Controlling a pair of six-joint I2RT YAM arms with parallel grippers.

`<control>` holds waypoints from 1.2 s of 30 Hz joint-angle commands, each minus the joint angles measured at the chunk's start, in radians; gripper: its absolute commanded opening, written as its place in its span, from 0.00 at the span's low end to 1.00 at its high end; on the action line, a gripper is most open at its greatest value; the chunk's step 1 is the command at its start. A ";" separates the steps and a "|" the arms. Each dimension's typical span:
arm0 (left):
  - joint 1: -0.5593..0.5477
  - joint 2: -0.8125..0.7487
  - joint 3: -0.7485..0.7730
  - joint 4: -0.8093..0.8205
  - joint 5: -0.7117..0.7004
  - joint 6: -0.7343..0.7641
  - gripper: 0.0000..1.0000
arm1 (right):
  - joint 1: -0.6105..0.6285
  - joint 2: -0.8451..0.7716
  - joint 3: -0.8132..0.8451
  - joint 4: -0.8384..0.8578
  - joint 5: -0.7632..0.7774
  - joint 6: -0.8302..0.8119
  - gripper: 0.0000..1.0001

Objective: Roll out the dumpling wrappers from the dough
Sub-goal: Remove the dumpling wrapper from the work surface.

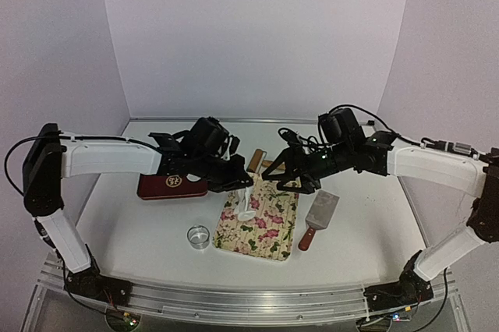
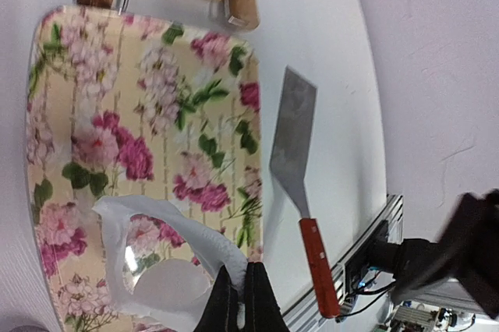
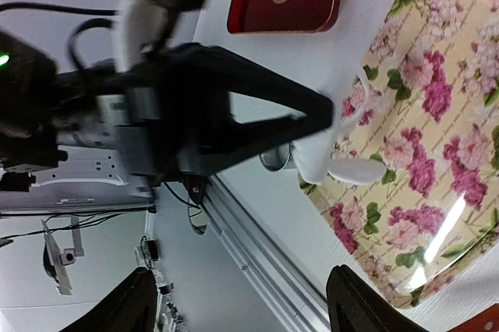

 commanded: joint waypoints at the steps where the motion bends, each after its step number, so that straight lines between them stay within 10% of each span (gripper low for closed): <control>1: 0.012 0.143 0.119 -0.154 0.132 -0.015 0.00 | 0.008 -0.042 -0.032 0.009 0.110 -0.149 0.66; 20: 0.010 0.440 0.465 -0.256 0.081 0.211 0.01 | 0.008 -0.131 -0.186 0.008 0.275 -0.110 0.68; 26: 0.010 0.450 0.507 -0.287 0.087 0.223 0.36 | 0.008 -0.090 -0.168 -0.006 0.323 -0.131 0.67; 36: 0.012 0.315 0.501 -0.332 -0.028 0.206 0.65 | -0.008 0.058 -0.103 -0.031 0.302 -0.026 0.67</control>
